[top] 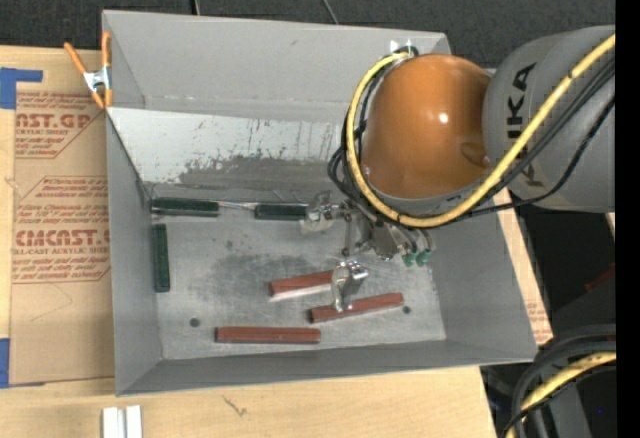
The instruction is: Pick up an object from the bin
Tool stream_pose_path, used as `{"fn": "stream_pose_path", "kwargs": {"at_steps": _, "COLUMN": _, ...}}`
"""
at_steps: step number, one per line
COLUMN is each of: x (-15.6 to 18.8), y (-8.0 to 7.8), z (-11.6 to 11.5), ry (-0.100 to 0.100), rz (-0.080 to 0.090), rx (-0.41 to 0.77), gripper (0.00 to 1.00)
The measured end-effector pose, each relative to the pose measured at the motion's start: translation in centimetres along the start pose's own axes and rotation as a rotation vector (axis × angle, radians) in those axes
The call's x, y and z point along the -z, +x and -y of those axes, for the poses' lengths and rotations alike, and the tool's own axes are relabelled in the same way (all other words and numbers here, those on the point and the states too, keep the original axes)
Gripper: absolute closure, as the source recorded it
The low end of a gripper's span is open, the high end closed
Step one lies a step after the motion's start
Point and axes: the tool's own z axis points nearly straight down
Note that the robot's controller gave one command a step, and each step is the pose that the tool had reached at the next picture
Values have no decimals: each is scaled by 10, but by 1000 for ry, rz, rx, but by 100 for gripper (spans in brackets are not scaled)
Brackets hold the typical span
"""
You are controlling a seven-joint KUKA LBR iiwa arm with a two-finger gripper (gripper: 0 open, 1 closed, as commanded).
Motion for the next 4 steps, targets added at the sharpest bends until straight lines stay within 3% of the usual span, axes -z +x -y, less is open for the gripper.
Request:
{"fn": "stream_pose_path", "kwargs": {"at_steps": 1, "x": -1, "y": 0, "z": 0, "ry": -1, "rz": -1, "rx": -2, "gripper": 0}}
{"fn": "stream_pose_path", "kwargs": {"at_steps": 2, "x": -58, "y": -1, "z": 3, "ry": -1, "rz": 4, "rx": 11, "gripper": 0}}
{"fn": "stream_pose_path", "kwargs": {"at_steps": 3, "x": -137, "y": -4, "z": 8, "ry": -1, "rz": 0, "rx": 13, "gripper": 100}}
{"fn": "stream_pose_path", "kwargs": {"at_steps": 4, "x": -137, "y": -4, "z": 8, "ry": -1, "rz": 0, "rx": 13, "gripper": 100}}
